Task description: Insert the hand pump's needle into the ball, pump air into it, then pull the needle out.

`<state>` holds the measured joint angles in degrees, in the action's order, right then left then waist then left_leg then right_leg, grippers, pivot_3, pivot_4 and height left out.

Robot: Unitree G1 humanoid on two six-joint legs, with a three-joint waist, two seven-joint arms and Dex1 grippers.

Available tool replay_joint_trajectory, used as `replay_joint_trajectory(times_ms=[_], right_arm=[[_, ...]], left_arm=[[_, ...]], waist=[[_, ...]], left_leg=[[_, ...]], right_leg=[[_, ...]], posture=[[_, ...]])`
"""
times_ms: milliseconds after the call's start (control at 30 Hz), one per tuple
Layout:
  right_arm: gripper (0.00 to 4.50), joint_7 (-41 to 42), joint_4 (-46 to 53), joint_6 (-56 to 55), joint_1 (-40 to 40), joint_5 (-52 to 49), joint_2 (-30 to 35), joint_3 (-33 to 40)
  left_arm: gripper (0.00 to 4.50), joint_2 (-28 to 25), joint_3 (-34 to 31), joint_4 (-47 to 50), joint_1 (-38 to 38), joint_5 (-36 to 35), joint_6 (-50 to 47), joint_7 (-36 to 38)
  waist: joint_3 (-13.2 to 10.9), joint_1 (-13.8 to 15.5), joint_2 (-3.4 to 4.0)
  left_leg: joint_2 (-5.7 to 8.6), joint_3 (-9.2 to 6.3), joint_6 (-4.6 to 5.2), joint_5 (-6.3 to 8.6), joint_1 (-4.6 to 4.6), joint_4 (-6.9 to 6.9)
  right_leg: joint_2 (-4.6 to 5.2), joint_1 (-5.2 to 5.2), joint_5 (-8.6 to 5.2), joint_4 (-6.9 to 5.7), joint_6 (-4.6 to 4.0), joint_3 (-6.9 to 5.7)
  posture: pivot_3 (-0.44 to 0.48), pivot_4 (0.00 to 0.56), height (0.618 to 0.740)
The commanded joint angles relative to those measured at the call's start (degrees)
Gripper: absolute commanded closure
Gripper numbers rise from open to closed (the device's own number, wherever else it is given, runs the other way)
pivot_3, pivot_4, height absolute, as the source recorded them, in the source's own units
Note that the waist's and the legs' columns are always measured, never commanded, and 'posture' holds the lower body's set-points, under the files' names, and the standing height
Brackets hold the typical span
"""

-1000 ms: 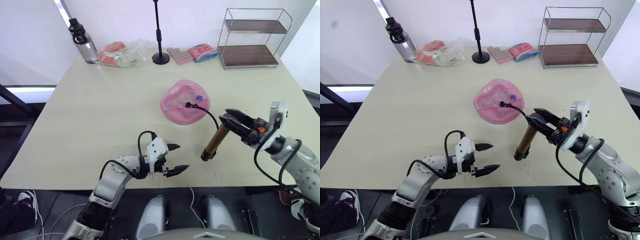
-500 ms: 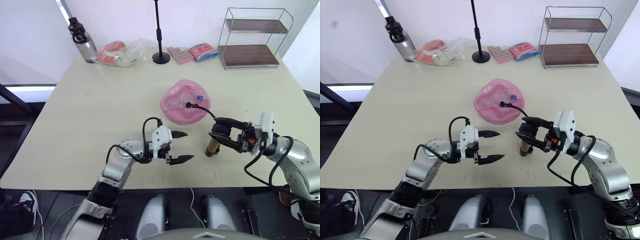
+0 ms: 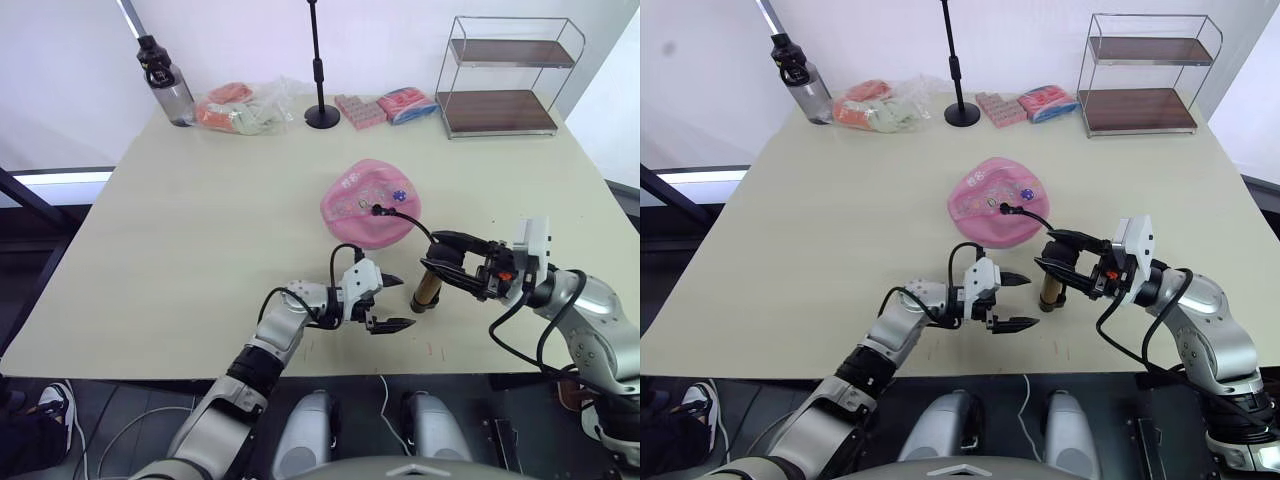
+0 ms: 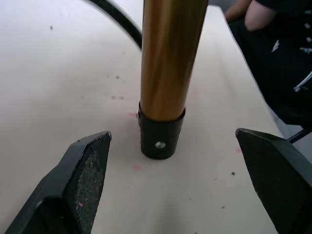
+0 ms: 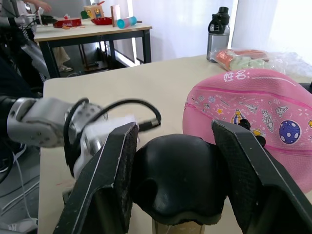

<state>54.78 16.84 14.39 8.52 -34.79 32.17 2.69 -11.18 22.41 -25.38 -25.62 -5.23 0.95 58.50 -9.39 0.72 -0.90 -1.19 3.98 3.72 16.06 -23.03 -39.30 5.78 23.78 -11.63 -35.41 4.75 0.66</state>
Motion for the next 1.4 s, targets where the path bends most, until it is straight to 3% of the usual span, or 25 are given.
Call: replay_joint_trajectory(times_ms=[33, 433, 567, 733, 1400], right_arm=[[2.59, -0.35, 0.83, 0.67, 0.18, -0.43, 0.32, 1.18], [2.59, -1.07, 1.48, 2.20, 0.33, -0.31, 1.01, 1.64], [2.59, -1.29, 1.61, 2.37, 0.14, -0.51, 1.36, 2.01], [2.59, -1.41, 1.76, 2.47, 0.01, -0.78, 1.85, 2.51], [2.59, -5.89, 12.42, 12.98, 6.07, -17.75, 8.70, 15.73]], left_arm=[[0.13, 2.26, -0.10, -3.93, -1.85, 2.04, 2.88, -2.45], [0.13, 8.51, 0.40, -13.84, -6.06, 5.39, 6.13, -4.52], [1.12, 10.12, 0.07, -18.01, -8.26, 6.75, 7.39, -5.40], [3.40, 11.04, 0.13, -19.63, -8.21, 7.44, 7.69, -4.95], [3.40, 11.38, 0.65, -26.09, -8.10, 9.86, 11.70, -5.01]], waist=[[0.00, 0.01, 0.00], [0.01, 0.09, -0.02], [0.01, 0.06, -0.03], [0.02, 0.15, -0.04], [0.03, 0.08, -0.01]], left_leg=[[0.00, 0.00, 0.00, 0.00, 0.00, 0.00], [0.01, -0.05, 0.00, 0.00, -0.03, 0.00], [0.02, -0.06, 0.00, 0.00, -0.03, -0.01], [0.02, -0.08, 0.01, 0.00, -0.06, 0.00], [0.14, -0.91, -0.01, -0.01, -0.74, -0.17]], right_leg=[[0.00, 0.00, 0.00, 0.00, 0.00, 0.00], [0.01, 0.00, 0.00, 0.01, 0.01, -0.03], [0.01, 0.00, 0.01, 0.00, 0.01, -0.04], [0.01, 0.00, 0.01, 0.01, 0.02, -0.06], [0.10, 0.21, 0.13, 0.06, 0.20, -0.86]], posture=[[0.000, 0.150, 0.740], [0.000, 0.150, 0.740], [0.000, 0.150, 0.740], [0.000, 0.150, 0.740], [0.000, 0.150, 0.740]])
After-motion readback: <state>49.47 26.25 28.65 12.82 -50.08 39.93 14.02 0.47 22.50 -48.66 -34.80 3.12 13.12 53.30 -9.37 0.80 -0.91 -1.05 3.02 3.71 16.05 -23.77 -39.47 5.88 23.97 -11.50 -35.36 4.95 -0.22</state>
